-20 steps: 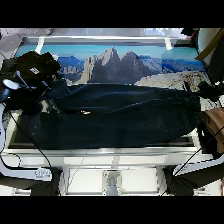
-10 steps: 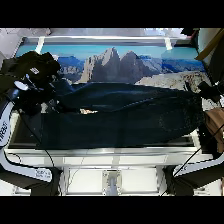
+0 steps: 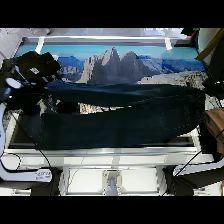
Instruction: Fold the clothes and pants, and hang the long-sleeved shirts on hangers.
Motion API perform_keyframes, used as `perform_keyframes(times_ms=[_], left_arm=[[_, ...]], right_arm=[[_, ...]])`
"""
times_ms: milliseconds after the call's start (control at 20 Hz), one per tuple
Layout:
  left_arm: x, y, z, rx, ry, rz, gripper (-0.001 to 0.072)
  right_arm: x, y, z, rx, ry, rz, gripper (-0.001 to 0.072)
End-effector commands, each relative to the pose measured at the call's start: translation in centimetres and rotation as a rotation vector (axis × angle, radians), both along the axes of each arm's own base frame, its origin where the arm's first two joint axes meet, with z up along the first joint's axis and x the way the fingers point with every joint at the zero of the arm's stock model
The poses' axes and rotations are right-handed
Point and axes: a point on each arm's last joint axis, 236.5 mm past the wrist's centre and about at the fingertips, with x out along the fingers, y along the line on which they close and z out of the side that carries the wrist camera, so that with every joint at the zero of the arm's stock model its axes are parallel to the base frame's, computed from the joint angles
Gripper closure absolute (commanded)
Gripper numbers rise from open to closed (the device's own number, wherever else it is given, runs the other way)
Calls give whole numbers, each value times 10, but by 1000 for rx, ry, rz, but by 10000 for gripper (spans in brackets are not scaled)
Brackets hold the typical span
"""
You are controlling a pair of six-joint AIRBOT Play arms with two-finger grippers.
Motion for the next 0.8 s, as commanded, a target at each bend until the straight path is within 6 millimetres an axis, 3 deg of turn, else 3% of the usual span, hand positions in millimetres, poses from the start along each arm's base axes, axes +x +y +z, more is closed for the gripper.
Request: perform_keyframes(times_ms=[0, 100, 300, 450, 600, 750], left_arm=[[-31, 25, 32, 191, 42, -36, 690], [-52, 28, 5, 198, 165, -47, 690], [-77, 18, -68, 142, 341, -77, 689], [-76, 9, -103, 90, 397, -61, 689], [-43, -2, -103, 4, 270, 4, 689], [2, -3, -72, 9, 89, 44, 690]], right_arm=[[-11, -5, 5, -19, 20, 27, 661], [-11, 6, -4, -1, 50, 62, 661], [-23, 21, -34, 36, 107, 86, 661], [-34, 28, -56, 63, 141, 83, 661], [-36, 32, -66, 80, 136, 73, 661], [-27, 32, -63, 84, 97, 59, 661]])
